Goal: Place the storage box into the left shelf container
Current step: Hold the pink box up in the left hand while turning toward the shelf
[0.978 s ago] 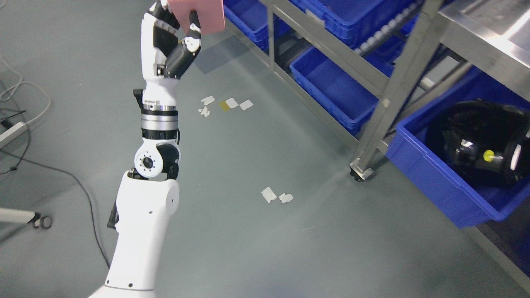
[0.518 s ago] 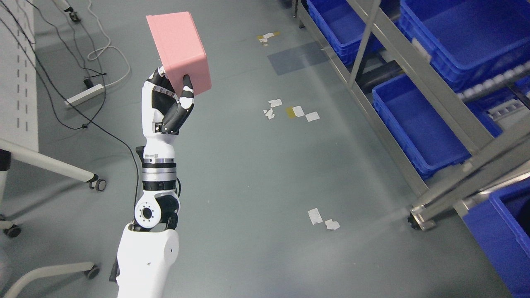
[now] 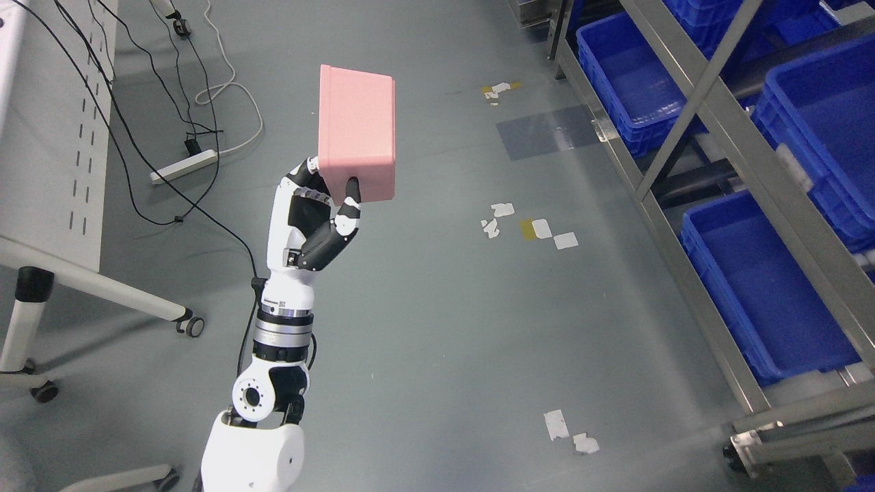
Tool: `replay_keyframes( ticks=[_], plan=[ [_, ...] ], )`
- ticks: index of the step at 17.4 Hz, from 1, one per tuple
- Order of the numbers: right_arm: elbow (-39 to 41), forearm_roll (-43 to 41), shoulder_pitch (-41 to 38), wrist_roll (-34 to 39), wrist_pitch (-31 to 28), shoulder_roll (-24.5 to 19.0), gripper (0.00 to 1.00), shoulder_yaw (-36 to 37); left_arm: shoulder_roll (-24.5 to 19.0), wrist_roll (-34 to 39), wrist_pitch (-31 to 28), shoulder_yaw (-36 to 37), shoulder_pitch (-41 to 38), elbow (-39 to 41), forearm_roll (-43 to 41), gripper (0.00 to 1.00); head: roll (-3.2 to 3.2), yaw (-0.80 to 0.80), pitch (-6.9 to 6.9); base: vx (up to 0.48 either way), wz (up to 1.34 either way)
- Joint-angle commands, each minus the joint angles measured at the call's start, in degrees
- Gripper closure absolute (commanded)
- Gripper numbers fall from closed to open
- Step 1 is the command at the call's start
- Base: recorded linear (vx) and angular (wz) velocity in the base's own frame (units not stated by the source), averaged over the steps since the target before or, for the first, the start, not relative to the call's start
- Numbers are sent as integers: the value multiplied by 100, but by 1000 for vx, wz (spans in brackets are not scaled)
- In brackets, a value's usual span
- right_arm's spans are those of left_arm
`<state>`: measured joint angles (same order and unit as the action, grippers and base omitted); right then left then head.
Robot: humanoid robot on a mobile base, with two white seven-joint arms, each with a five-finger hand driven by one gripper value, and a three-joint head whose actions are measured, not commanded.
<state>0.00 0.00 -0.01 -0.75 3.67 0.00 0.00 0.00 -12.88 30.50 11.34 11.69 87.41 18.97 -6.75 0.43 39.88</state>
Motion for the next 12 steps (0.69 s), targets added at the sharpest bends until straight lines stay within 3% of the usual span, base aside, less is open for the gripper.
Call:
replay_keyframes(
  ticks=[1,12],
  plan=[
    [100,-9,36,5,2,100,0,18,-100,-57,8,167,-351,496,37,96,0,0,0,303,158],
    [100,-9,36,-4,2,100,0,18,-100,-292,-326,378,-616,567,72,97,0,0,1,371,281]
  ],
)
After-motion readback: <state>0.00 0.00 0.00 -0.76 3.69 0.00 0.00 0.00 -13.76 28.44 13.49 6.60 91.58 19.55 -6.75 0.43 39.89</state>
